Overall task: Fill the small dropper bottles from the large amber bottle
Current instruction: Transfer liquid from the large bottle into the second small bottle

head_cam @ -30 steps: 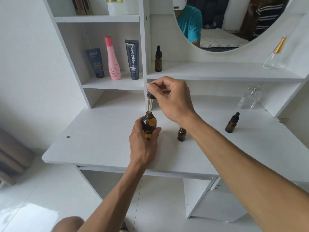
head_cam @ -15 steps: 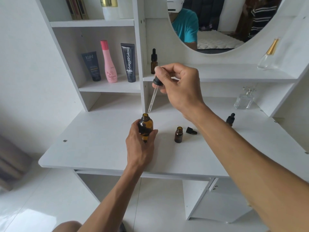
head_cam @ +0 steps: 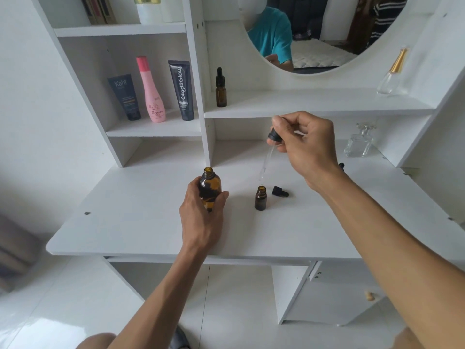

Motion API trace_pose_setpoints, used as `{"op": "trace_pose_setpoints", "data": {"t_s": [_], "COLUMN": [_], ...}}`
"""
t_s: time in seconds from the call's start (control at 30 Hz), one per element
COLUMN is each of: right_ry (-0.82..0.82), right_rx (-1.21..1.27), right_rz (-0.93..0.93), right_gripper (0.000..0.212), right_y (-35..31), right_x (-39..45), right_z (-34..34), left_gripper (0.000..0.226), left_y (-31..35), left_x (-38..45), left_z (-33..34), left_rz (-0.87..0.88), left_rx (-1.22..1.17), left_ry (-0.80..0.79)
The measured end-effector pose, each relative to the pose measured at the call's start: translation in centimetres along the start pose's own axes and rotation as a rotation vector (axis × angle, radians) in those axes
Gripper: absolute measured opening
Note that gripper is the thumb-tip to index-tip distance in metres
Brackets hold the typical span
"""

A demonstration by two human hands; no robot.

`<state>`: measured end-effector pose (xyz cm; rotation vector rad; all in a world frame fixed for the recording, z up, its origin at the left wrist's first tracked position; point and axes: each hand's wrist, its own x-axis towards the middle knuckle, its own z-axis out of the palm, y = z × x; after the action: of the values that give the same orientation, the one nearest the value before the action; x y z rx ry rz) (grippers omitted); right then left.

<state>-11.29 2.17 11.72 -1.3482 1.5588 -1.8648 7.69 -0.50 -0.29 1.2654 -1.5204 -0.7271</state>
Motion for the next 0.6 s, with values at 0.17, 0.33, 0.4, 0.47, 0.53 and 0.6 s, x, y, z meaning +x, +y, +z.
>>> {"op": "trace_pose_setpoints", "data": {"t_s": [0.17, 0.33, 0.4, 0.47, 0.53, 0.6], "right_ry": [0.011, 0.003, -0.004, -0.01, -0.014, -0.021], "right_rx": [-0.048, -0.074, -0.099, -0.118, -0.126, -0.137], "right_rz": [0.028, 0.026, 0.023, 0.022, 0.022, 0.022], "right_gripper": [0.014, 0.013, 0.013, 0.014, 0.014, 0.014], "right_y": [1.2, 1.7, 2.0, 2.2, 2.3, 2.4], "right_x": [-0.3, -0.3, -0.4, -0.5, -0.6, -0.6], "right_z": [-0.6, -0.5, -0.4, -0.4, -0.3, -0.2], "left_gripper": [0.046, 0.046, 0.047, 0.048, 0.047, 0.047], "left_y": [0.0, 0.0, 0.0, 0.0, -0.1, -0.1], "left_x": [0.0, 0.0, 0.0, 0.0, 0.0, 0.1], "left_z": [0.1, 0.1, 0.1, 0.1, 0.1, 0.1], "left_rz": [0.001, 0.011, 0.011, 0.014, 0.018, 0.017], "left_rx": [0.001, 0.003, 0.004, 0.009, 0.016, 0.021], "left_ry": [0.005, 0.011, 0.013, 0.012, 0.013, 0.013]}}
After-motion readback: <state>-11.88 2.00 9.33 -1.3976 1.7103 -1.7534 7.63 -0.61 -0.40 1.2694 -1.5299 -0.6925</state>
